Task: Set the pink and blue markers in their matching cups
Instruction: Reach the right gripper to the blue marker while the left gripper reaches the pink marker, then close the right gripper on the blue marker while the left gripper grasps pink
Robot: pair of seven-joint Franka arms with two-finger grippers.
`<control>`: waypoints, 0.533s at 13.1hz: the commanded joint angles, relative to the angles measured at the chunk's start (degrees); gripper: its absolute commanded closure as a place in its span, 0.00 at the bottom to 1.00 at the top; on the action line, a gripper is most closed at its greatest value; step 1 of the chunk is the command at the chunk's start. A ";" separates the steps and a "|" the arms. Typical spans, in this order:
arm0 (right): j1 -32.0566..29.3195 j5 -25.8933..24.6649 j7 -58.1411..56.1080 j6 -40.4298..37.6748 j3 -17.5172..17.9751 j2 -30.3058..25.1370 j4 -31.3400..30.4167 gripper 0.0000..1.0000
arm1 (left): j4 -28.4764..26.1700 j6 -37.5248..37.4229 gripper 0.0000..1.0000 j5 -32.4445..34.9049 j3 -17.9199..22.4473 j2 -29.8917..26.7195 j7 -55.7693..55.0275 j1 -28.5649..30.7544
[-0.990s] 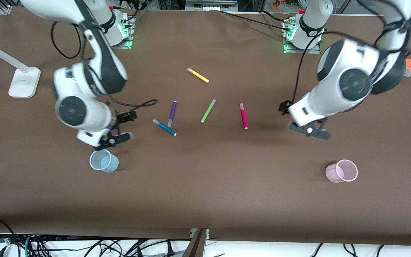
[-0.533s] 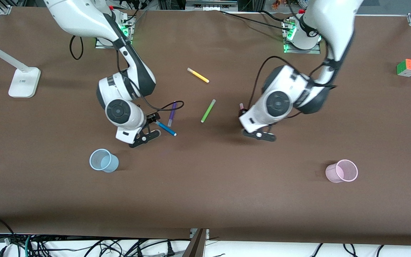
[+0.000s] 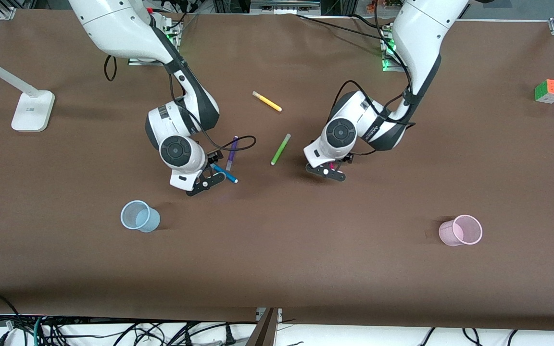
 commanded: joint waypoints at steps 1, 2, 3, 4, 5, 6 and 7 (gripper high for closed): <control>1.45 0.18 -0.38 4.25 -0.28 -0.01 -2.79 0.00 | -7.77 5.82 0.00 1.15 0.57 -4.25 -7.06 -4.39; 1.54 0.18 -0.38 5.92 -0.28 0.16 -3.67 0.01 | -9.17 8.99 0.00 1.15 0.57 -3.98 -7.60 -4.66; 1.63 0.18 -0.38 6.98 -0.28 0.25 -4.20 0.06 | -9.44 9.54 0.00 1.24 0.57 -3.98 -7.52 -4.49; 1.80 0.10 -0.38 7.25 -0.28 0.34 -4.38 0.20 | -9.45 9.64 0.00 1.24 0.66 -3.89 -7.25 -4.49; 1.80 0.10 -0.47 7.26 -0.28 0.34 -4.38 0.33 | -9.36 9.72 0.25 2.80 0.57 -3.63 -7.25 -4.49; 1.80 0.01 -0.82 7.26 -0.28 0.25 -4.30 0.49 | -9.36 9.81 0.40 3.78 0.57 -3.45 -7.60 -4.40; 1.80 0.09 -1.17 7.17 -0.28 0.17 -4.30 0.71 | -9.36 9.90 0.40 3.87 0.75 -3.10 -7.60 -4.05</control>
